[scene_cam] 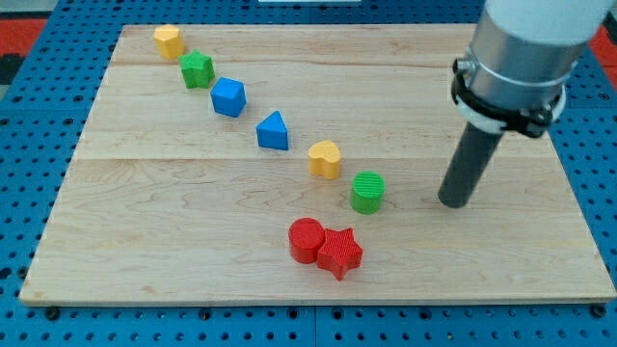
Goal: Push the green circle into the red blocks
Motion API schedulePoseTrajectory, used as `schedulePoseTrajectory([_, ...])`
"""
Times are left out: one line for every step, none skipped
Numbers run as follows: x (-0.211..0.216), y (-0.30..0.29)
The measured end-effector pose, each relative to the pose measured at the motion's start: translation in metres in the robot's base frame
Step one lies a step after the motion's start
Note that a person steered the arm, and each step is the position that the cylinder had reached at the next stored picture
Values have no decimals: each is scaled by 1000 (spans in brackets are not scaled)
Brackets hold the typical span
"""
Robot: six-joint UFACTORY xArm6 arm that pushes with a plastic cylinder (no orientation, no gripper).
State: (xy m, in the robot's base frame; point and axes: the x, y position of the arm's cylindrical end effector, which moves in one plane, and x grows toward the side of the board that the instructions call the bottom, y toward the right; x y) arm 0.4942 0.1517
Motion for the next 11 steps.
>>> schedulePoseTrajectory([-18, -28])
schedulePoseTrajectory([-17, -62])
schedulePoseTrajectory([-17, -116])
schedulePoseTrajectory([-9, -145])
schedulePoseTrajectory([-3, -145])
schedulePoseTrajectory([11, -153])
schedulePoseTrajectory([22, -158])
schedulePoseTrajectory([15, -165])
schedulePoseTrajectory([-1, -176])
schedulePoseTrajectory([-5, -179])
schedulePoseTrajectory([-9, -179])
